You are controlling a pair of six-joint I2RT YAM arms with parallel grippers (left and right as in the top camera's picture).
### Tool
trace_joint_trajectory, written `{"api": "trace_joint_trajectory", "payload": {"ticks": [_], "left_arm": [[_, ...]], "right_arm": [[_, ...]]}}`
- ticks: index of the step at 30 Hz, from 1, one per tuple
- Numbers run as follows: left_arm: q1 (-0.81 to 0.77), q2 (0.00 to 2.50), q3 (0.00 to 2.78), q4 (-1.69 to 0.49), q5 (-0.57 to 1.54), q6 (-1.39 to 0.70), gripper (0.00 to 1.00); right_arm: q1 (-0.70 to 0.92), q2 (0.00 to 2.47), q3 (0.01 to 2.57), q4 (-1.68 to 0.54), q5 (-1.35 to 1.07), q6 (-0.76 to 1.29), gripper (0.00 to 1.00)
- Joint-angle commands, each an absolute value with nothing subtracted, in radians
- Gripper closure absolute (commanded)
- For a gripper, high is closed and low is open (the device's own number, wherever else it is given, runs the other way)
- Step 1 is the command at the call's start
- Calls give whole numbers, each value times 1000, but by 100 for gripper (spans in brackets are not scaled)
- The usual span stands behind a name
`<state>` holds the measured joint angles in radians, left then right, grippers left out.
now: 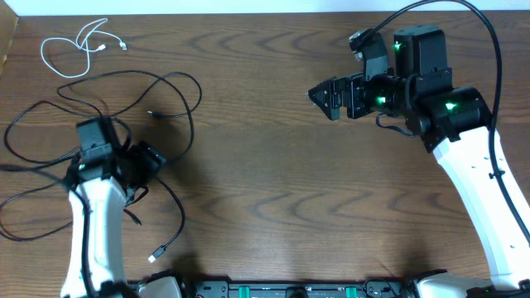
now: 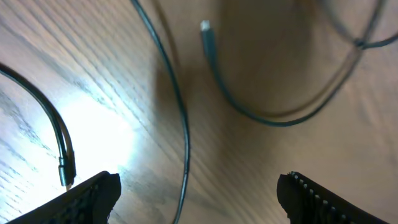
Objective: Untangle cables
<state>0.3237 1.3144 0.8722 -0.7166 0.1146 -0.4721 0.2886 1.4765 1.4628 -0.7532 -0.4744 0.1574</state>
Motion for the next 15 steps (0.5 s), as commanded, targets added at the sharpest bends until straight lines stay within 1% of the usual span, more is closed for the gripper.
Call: {"api": "trace_joint_trajectory", "payload": {"ticks": [1,6,10,12,14,15], "left_arm": [[305,1393,888,-718,38,-502,14],[283,1522,888,-707,19,-502,27],[267,1608,888,-682,7,-503,29],[266,1637,888,-667,6,-502,35],[266,1658,888,-656,7,-503,39],[266,1663,888,-651,7,-503,40]], "right_arm": [[290,1472,1477,-760,-481,172,1],[290,1472,1477,-757,-481,171,1],[290,1472,1477,-752,-481,171,1],[290,1472,1477,-752,-481,171,1],[290,1472,1477,-752,-481,171,1],[290,1472,1477,-752,-481,171,1]]}}
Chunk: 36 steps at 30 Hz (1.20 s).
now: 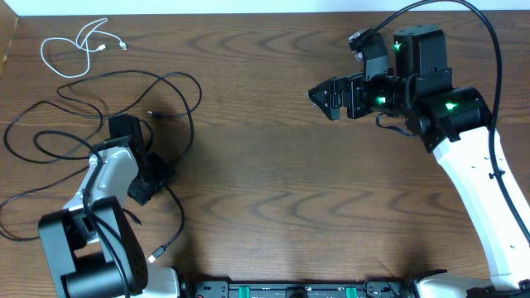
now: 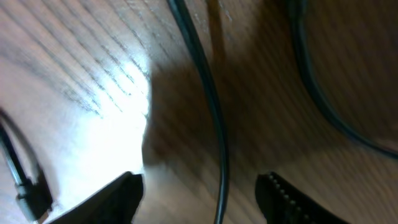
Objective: Untangle cables
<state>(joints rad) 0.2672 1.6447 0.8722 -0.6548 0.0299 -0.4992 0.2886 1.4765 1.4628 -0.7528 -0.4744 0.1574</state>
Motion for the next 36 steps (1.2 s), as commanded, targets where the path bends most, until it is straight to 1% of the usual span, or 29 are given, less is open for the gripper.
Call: {"api": "trace_joint_trajectory", "payload": {"ticks": [1,2,5,7,9,11,13,15,16,17,23,28,36], "left_arm": [[266,1667,888,-646,6,-503,41],[266,1670,888,-641,7,-503,42],[266,1680,888,-622,6,-502,50],[266,1689,888,-616,2,-502,53],[266,1701,888,-617,-14,-502,64],[266,1718,888,-621,-25,-501,72],[266,1732,888,-627,-44,-502,74],[266,1740,888,-636,-54,-502,81],[266,1741,888,-642,-54,-502,89],[266,1741,888,-648,-54,-502,92],[274,1733,889,-681,-54,-503,92],[305,1708,912,-742,-53,-569,92],[316,1600,943,-781,-39,-573,93]], "right_arm": [[290,1472,1477,-752,-481,171,1],[290,1472,1477,-752,-481,171,1],[290,1472,1477,-751,-481,171,1],[290,1472,1477,-749,-481,171,1],[290,1472,1477,-749,-481,171,1],[290,1472,1477,-749,-481,171,1],[290,1472,1477,-749,-481,171,1],[290,1472,1477,-750,-481,171,1],[290,1472,1477,-751,-481,171,1],[290,1472,1477,-751,-481,171,1],[290,1472,1477,-752,-481,171,1],[290,1472,1477,-752,-481,171,1],[290,1472,1477,-752,-481,171,1]]}}
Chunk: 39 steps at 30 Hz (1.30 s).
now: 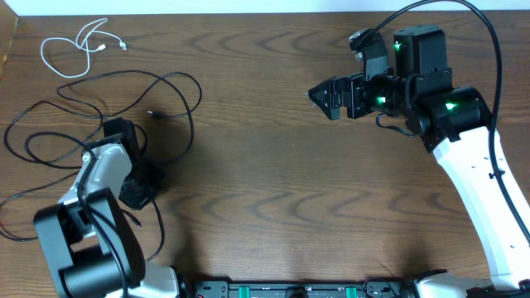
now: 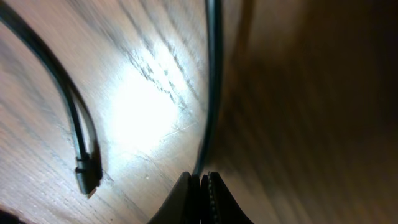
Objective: Untangle cables
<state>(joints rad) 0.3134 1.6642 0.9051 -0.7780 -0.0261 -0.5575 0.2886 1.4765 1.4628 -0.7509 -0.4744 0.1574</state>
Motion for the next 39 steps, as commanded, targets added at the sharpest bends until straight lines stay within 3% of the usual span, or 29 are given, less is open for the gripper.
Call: {"api": "trace_joint_trajectory", "payload": {"ticks": [1,10,14,15,16,17,21,31,33,35,39], "left_arm": [[316,1585,943,-780,-39,-568,92],[316,1540,943,-817,-68,-488,92],[316,1540,943,-871,-68,-503,53],[316,1539,943,-885,-68,-514,30],[320,1537,943,-897,-68,-531,17],[326,1532,943,-908,-68,-555,12],[354,1477,943,-936,-60,-624,7],[376,1340,879,-934,5,-1140,6],[376,1345,859,-938,22,-1183,16],[379,1345,827,-938,-13,-1251,19],[403,1345,743,-923,-69,-1496,11]], "right_arm": [[290,1472,1477,-752,-481,171,1],[290,1472,1477,-752,-481,171,1],[290,1472,1477,-753,-481,171,1],[290,1472,1477,-754,-481,171,1],[290,1472,1477,-756,-481,171,1],[290,1472,1477,-756,-481,171,1],[290,1472,1477,-758,-481,171,1],[290,1472,1477,-748,-481,171,1],[290,1472,1477,-747,-481,171,1],[290,1472,1477,-747,-481,171,1],[290,1472,1477,-757,-481,171,1]]}}
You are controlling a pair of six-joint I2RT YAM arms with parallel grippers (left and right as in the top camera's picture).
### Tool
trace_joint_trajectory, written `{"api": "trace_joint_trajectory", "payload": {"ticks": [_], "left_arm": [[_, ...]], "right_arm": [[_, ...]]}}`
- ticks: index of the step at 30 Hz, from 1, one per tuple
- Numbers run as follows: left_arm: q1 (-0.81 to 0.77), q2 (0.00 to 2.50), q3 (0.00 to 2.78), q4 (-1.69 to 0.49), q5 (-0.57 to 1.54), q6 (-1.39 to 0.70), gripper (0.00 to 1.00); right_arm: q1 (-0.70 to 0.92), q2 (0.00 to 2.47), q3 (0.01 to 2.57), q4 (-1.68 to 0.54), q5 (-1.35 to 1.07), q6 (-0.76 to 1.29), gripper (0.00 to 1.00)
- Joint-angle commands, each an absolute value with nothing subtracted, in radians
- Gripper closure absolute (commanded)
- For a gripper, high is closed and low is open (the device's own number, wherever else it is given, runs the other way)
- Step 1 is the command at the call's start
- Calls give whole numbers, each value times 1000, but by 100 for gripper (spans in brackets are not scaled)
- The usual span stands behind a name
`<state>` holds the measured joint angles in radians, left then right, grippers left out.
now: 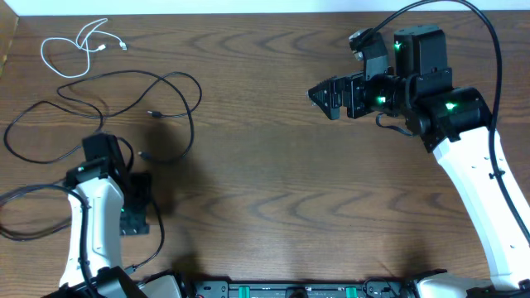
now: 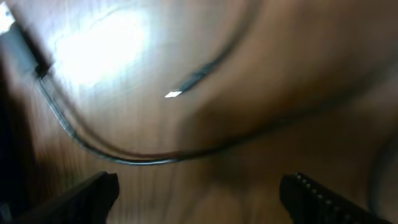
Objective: Untangle cables
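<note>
A long black cable [image 1: 170, 83] sprawls in loops over the left of the table, and a small white cable [image 1: 74, 43] lies coiled at the far left corner. My left gripper [image 1: 132, 217] is near the front edge and points down. In the left wrist view the left gripper [image 2: 208, 198] is open, its fingertips [image 2: 99, 191] wide apart over bare wood. A curved black strand [image 2: 124, 159] and a plug tip [image 2: 174, 94] lie just ahead of it. My right gripper [image 1: 321, 96] hovers over the far right, its fingers meeting at a point, holding nothing.
The wooden table [image 1: 273, 182] spans the view. More black loops [image 1: 25, 207] run along the left edge beside my left arm. The right arm's own cable [image 1: 489, 50] arcs above it.
My left gripper was shut on a strand of the black cable; now it is open and sits nearer the front edge, the strand lying free ahead of it. The right arm has not moved.
My left gripper first hung open above the black tangle. Then it stood low with a strand between its open fingers, and then it was shut on that strand. Now it is open again, and the black cable's lower loops lie differently.
</note>
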<state>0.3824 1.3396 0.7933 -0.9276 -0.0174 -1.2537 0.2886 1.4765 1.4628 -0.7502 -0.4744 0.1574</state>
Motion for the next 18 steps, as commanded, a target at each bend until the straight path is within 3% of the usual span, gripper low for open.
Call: {"api": "trace_joint_trajectory", "payload": {"ticks": [1,13,18], "left_arm": [[414,1345,725,-908,-72,-1542,11],[442,1343,682,-1005,-76,-1687,14],[442,1343,591,-900,-68,-1745,10]], "right_arm": [[290,1472,1477,-759,-481,171,1],[290,1472,1477,-735,-481,171,1],[290,1472,1477,-733,-481,171,1]]}}
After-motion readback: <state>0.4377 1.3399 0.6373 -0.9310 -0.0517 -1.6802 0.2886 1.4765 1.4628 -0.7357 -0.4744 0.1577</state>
